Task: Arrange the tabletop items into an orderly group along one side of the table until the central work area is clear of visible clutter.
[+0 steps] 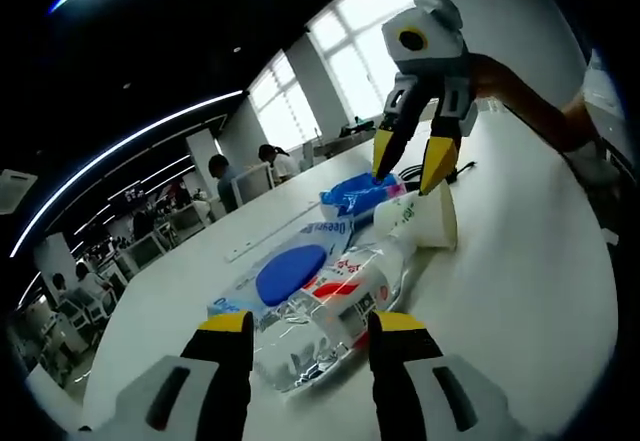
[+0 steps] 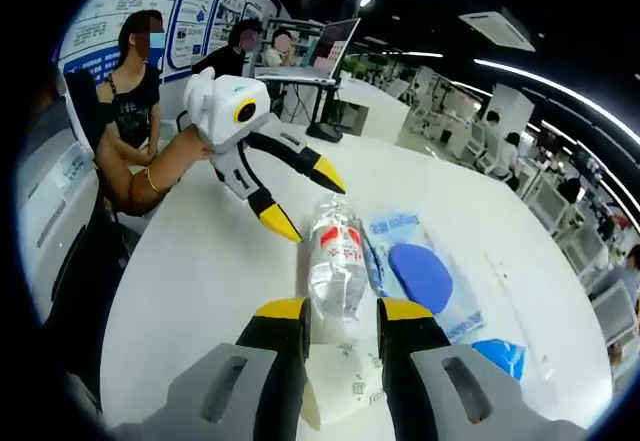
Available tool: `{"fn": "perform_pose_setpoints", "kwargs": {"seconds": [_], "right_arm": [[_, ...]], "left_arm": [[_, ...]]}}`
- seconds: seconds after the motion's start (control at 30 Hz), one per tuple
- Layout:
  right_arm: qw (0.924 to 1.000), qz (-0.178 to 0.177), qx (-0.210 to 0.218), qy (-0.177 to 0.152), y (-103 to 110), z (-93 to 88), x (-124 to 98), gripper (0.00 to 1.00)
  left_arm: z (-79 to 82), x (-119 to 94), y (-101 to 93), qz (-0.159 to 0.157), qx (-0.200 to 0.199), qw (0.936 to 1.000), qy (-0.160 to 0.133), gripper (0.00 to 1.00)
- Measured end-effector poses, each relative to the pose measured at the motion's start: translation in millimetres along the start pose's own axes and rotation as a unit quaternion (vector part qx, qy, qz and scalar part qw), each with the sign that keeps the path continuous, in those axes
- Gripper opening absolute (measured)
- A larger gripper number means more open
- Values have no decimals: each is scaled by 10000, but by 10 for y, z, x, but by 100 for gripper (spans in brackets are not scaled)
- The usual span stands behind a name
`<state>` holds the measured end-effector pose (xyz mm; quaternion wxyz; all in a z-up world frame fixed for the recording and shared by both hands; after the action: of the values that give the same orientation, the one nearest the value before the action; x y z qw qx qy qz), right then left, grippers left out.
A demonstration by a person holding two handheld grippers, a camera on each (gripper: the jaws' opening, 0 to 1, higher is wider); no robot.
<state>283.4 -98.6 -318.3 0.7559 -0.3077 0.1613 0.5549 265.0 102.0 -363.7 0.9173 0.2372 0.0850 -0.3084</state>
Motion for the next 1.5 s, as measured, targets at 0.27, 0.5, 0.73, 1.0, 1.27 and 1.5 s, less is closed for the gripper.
{"fn": "perform_pose_setpoints", "kwargs": {"seconds": [0.27,0.5,0.73,1.0,1.27,1.5], "right_arm": [[9996,104,-68,251,-32,-20,131,25],[9981,218,-135,552,-47,-34,158,25],[9963,319,-204,772,-25,-63,219,24],[9925,598,-155,1051,-7,-137,386,24],[9860,705,-373,1464,0,-201,501,24],[9846,762,-349,1531,6,-245,549,21]], "left_arm": [[20,86,-49,-168,30,9999,10,45],[-11,101,-82,-299,193,9992,163,45],[-38,101,-56,-257,251,9991,245,43],[-22,109,-59,-245,249,9990,273,43],[-30,88,-39,-317,335,9983,347,43],[-38,91,-38,-374,400,9980,326,45]]}}
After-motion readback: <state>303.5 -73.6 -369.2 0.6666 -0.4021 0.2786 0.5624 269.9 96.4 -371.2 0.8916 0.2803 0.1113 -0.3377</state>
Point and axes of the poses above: the point that each gripper's makers call its tool centre point, and the gripper's own axes: x roughly forward along the fingers, y roughly to its left, z roughly out of its top, the point moved 7 cm from there along -x, roughly backward along the fingers, and after that the axes turned 1 degree about -x, right-handed, at the moved point
